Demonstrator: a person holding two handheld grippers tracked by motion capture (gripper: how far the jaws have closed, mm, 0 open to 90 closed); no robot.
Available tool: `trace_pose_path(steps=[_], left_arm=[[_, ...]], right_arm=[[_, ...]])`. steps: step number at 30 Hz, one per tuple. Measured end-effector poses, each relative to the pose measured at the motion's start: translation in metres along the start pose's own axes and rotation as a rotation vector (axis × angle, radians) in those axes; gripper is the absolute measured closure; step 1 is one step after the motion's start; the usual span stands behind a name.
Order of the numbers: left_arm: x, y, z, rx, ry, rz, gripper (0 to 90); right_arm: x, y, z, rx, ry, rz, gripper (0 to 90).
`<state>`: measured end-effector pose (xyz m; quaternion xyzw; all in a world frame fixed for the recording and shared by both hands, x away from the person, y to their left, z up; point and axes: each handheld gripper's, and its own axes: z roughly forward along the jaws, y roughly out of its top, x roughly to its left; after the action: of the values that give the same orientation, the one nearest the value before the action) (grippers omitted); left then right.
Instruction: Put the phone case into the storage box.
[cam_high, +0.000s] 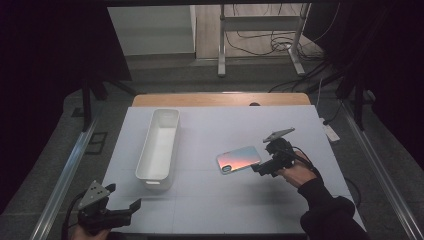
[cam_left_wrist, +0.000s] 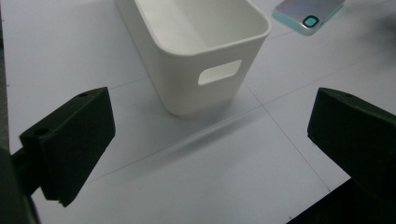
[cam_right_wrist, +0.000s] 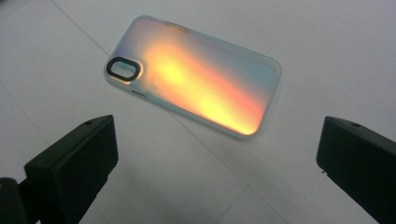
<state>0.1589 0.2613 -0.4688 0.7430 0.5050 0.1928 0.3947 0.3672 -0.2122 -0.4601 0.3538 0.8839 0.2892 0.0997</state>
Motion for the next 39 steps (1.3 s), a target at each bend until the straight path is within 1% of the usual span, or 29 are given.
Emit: trace_pose_path(steps=[2,7,12,17,22,25,27,30,34,37,39], left_arm=[[0.0,0.0,0.0,0.001,0.0,0.002,1.4],[0.0,0.0,0.0,-0.001,-0.003,-0.003,1.4],[0.0,0.0,0.0,0.0,-0.001,0.0,1.5],[0.0,0.0,0.0,0.0,-0.001,-0.002,1.5],[0.0,0.0,0.0,0.0,-0.002,-0.004,1.5],[0.0,0.0,0.0,0.0,0.0,-0.006,1.2],[0.001,0.0,0.0,-0.002,0.0,-0.011,0.9],[0.001,0.0,0.0,-0.004,0.001,-0.015,0.0],[0.001,0.0,0.0,-0.003,0.002,-0.01,0.0],[0.0,0.0,0.0,-0.001,0.003,-0.006,0.0],[0.0,0.0,0.0,0.0,0.003,-0.008,0.0]], right_arm=[[0.0,0.003,0.004,-0.004,0.011,0.0,0.0],[-0.001,0.007,0.009,0.001,0.019,0.004,0.0],[-0.002,0.011,0.014,0.004,0.012,0.008,0.0],[0.0,0.018,0.019,0.025,0.013,-0.009,0.0],[0.0,0.022,0.023,0.036,0.017,-0.005,0.0],[0.002,0.028,0.029,0.055,0.009,-0.009,0.0],[0.003,0.031,0.031,0.058,0.014,-0.012,0.0],[0.004,0.033,0.032,0.061,0.017,-0.011,0.0],[0.004,0.036,0.035,0.083,0.029,0.005,0.1],[0.004,0.037,0.036,0.094,0.011,0.011,6.4],[0.003,0.037,0.036,0.098,0.008,0.009,16.9]])
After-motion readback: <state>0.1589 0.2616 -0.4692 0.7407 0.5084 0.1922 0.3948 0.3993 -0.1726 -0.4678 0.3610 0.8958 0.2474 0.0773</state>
